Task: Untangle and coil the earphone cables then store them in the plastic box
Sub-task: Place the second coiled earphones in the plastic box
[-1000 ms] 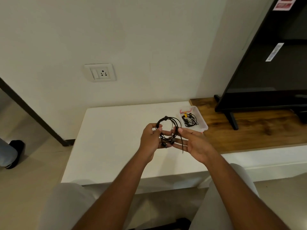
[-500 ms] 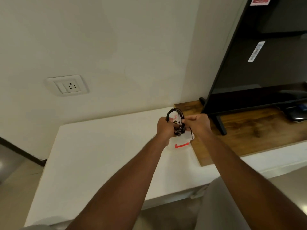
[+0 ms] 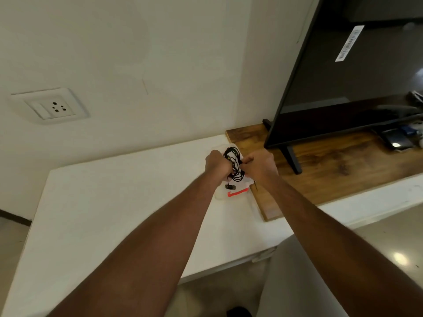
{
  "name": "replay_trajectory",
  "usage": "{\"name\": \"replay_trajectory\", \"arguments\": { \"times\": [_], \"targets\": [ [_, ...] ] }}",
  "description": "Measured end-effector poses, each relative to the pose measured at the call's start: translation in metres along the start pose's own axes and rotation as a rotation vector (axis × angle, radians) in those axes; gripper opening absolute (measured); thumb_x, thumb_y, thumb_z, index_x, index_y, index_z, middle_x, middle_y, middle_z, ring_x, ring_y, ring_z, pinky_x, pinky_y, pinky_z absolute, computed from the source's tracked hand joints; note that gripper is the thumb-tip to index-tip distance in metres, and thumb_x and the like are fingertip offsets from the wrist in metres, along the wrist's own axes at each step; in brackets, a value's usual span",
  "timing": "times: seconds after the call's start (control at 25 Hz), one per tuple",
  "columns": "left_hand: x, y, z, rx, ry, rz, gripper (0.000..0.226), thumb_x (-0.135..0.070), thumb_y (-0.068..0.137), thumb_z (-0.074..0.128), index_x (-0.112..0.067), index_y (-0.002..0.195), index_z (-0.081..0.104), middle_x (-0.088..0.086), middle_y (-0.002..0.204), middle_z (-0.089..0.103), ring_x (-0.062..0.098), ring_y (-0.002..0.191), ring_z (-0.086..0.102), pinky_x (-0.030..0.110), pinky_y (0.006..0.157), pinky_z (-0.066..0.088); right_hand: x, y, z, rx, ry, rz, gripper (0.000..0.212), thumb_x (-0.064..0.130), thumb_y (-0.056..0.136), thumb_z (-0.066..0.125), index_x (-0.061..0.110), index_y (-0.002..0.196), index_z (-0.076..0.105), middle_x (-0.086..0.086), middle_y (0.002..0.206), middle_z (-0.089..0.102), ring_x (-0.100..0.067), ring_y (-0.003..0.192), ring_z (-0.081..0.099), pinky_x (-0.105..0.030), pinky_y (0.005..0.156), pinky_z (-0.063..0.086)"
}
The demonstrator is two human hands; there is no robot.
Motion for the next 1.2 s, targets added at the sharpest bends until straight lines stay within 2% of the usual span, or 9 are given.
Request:
{"name": "replay_trajectory", "arguments": {
  "times": [0.08, 0.2, 0.4, 0.48, 0.6, 0.8, 1.0, 1.08, 1.2],
  "targets": [
    [-0.003, 0.001, -0.004, -0.026, -0.119, 0.053, 0.017, -0.01, 0.09, 0.062, 0.004, 0.1, 0.063, 0.019, 0.098, 0.071, 0.036, 0.08, 0.071, 0.036, 0.055, 0.06, 0.0, 0.004, -0.005, -0.064, 0.231, 0.103, 0.018, 0.011, 0.081, 0.077, 0.008, 0.099, 0.075, -0.006, 0.09, 0.073, -0.014, 0.072, 0.07, -0.024, 0.064, 0.06],
    [-0.009, 0.002, -0.01, -0.048, -0.209, 0.151, 0.016, -0.016, 0.094, 0.059, -0.003, 0.091, 0.068, 0.011, 0.088, 0.075, 0.03, 0.084, 0.072, 0.043, 0.071, 0.061, 0.006, 0.004, -0.009, -0.094, 0.494, 0.207, 0.02, 0.012, 0.078, 0.081, 0.014, 0.096, 0.072, 0.0, 0.086, 0.07, -0.012, 0.073, 0.07, -0.019, 0.055, 0.057],
    [-0.006, -0.005, -0.017, -0.054, -0.366, 0.173, 0.012, -0.01, 0.096, 0.054, -0.008, 0.089, 0.064, 0.016, 0.094, 0.073, 0.036, 0.086, 0.071, 0.041, 0.065, 0.061, 0.014, 0.0, 0.002, -0.072, 0.704, 0.275, 0.012, 0.008, 0.083, 0.076, 0.009, 0.093, 0.069, -0.008, 0.089, 0.071, -0.018, 0.075, 0.072, -0.025, 0.063, 0.06],
    [-0.002, -0.007, -0.017, -0.04, -0.358, 0.176, 0.014, -0.009, 0.096, 0.055, -0.008, 0.085, 0.063, 0.019, 0.094, 0.072, 0.037, 0.085, 0.071, 0.04, 0.063, 0.06, 0.012, -0.001, 0.007, -0.058, 0.589, 0.238, 0.01, 0.013, 0.091, 0.068, 0.004, 0.096, 0.07, -0.01, 0.088, 0.07, -0.016, 0.074, 0.069, -0.025, 0.064, 0.061],
    [0.002, -0.008, -0.02, -0.014, -0.316, 0.194, 0.016, -0.01, 0.097, 0.056, -0.006, 0.083, 0.063, 0.019, 0.09, 0.07, 0.035, 0.079, 0.07, 0.043, 0.068, 0.061, 0.006, 0.0, 0.013, -0.016, 0.374, 0.126, 0.018, 0.015, 0.094, 0.064, 0.005, 0.106, 0.073, -0.009, 0.094, 0.071, -0.018, 0.085, 0.067, -0.035, 0.081, 0.06],
    [0.005, -0.009, -0.024, 0.041, -0.237, 0.266, 0.019, -0.012, 0.097, 0.055, 0.003, 0.101, 0.065, 0.015, 0.083, 0.069, 0.026, 0.074, 0.066, 0.037, 0.066, 0.06, 0.007, 0.001, 0.004, 0.034, 0.434, 0.19, 0.015, 0.007, 0.08, 0.078, 0.006, 0.095, 0.072, -0.012, 0.09, 0.074, -0.015, 0.066, 0.072, -0.022, 0.061, 0.06],
    [0.003, -0.007, -0.022, 0.089, -0.05, 0.366, 0.019, -0.004, 0.098, 0.046, -0.007, 0.094, 0.065, 0.011, 0.075, 0.067, 0.026, 0.074, 0.064, 0.041, 0.073, 0.057, 0.011, 0.01, -0.001, 0.203, 0.262, 0.164, 0.065, -0.002, 0.072, 0.082, 0.017, 0.126, 0.051, -0.014, 0.098, 0.068, -0.018, 0.065, 0.071, -0.023, 0.054, 0.059],
    [0.002, -0.007, -0.021, 0.126, -0.002, 0.372, 0.02, -0.003, 0.098, 0.045, -0.007, 0.093, 0.065, 0.012, 0.076, 0.067, 0.027, 0.073, 0.064, 0.04, 0.072, 0.056, 0.011, 0.014, -0.006, 0.242, 0.012, 0.078, 0.049, 0.004, 0.076, 0.081, 0.014, 0.118, 0.059, -0.008, 0.095, 0.07, -0.012, 0.064, 0.069, -0.017, 0.052, 0.055],
    [0.001, -0.003, -0.018, 0.105, 0.014, 0.328, 0.013, -0.004, 0.096, 0.054, -0.002, 0.097, 0.067, 0.019, 0.083, 0.069, 0.033, 0.077, 0.069, 0.047, 0.073, 0.06, 0.004, 0.015, -0.011, 0.211, -0.149, 0.039, 0.018, 0.012, 0.079, 0.079, 0.011, 0.091, 0.066, -0.006, 0.09, 0.072, -0.011, 0.062, 0.07, -0.021, 0.058, 0.058]
  ]
}}
Point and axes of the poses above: each hand's wrist, its own y-axis towards the middle knuckle, its own z-axis out of the palm, x = y × z, the point moved 2 cm from there along y, towards the middle knuckle
